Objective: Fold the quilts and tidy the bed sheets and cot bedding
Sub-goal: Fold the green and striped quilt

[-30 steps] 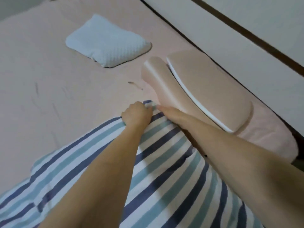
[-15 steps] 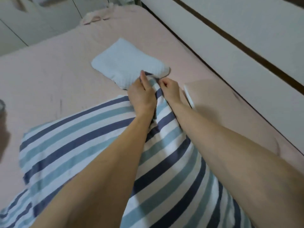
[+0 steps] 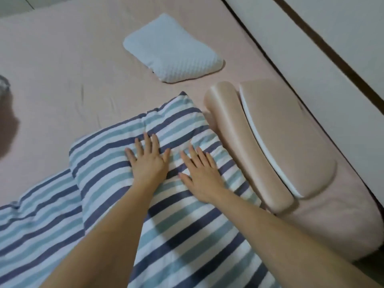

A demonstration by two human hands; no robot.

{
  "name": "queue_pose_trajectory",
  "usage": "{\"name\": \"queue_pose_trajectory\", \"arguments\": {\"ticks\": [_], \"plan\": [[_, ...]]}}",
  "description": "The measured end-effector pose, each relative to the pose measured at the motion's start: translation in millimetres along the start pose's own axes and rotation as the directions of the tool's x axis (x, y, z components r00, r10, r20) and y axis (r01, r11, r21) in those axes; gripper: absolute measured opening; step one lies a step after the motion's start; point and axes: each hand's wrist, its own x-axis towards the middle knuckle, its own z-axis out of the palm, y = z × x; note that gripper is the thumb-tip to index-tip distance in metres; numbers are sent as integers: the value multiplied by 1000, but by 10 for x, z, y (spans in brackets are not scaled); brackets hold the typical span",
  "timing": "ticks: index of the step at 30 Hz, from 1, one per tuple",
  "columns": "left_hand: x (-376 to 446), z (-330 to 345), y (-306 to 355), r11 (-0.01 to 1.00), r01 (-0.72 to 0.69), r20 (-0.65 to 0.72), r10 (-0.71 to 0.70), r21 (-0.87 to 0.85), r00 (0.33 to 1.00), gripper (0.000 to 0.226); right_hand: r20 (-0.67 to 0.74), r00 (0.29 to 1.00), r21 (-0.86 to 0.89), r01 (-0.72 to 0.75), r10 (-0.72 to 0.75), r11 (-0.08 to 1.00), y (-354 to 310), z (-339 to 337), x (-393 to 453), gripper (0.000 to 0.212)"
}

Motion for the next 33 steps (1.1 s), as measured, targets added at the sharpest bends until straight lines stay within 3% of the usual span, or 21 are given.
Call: {"name": "queue_pose_trajectory", "arguments": {"ticks": [2, 5, 6, 8, 10, 13, 17, 21, 26, 33], "plan": [[-98, 54, -106, 997, -66, -30, 67, 40, 997, 66, -53, 997, 7, -49, 49, 999, -87, -64, -46, 63], [-401, 19, -430, 999, -38, -151, 34, -24, 988, 63, -248, 965, -36, 78, -84, 996, -605, -111, -268, 63], [-526, 42, -560, 998, -49, -104, 46, -26, 993, 63, -224, 964, -88, 127, -144, 988, -747, -32, -433, 63], [-840, 65, -897, 996, -85, 88, 87, -20, 992, 65, 42, 981, -209, 192, -187, 959, -967, 196, -855, 64], [-1035, -5, -1143, 993, -119, 228, 112, 17, 967, 61, 291, 955, -255, 130, -52, 958, -1052, 348, -1109, 65], [-1428, -307, -1655, 996, -4, 297, 29, -84, 954, 45, 321, 947, -186, 49, 14, 981, -1580, 298, -1128, 63], [-2259, -532, -2718, 984, 90, 217, -55, -153, 975, 44, 215, 968, -138, 164, -132, 977, -2760, 201, -1074, 46], [-3303, -572, -4098, 961, 219, 220, -179, -171, 959, 42, 268, 940, -95, 244, -211, 965, -4147, 372, -1180, 39], [-4509, -496, -5691, 842, 496, 240, -448, -213, 862, 42, 333, 860, -23, 416, -386, 909, -5729, 748, -1390, 30], [-5639, 82, -7296, 573, 776, 304, -714, -263, 630, 37, 454, 676, -17, 658, -581, 753, -7730, 1674, -1518, 35]]}}
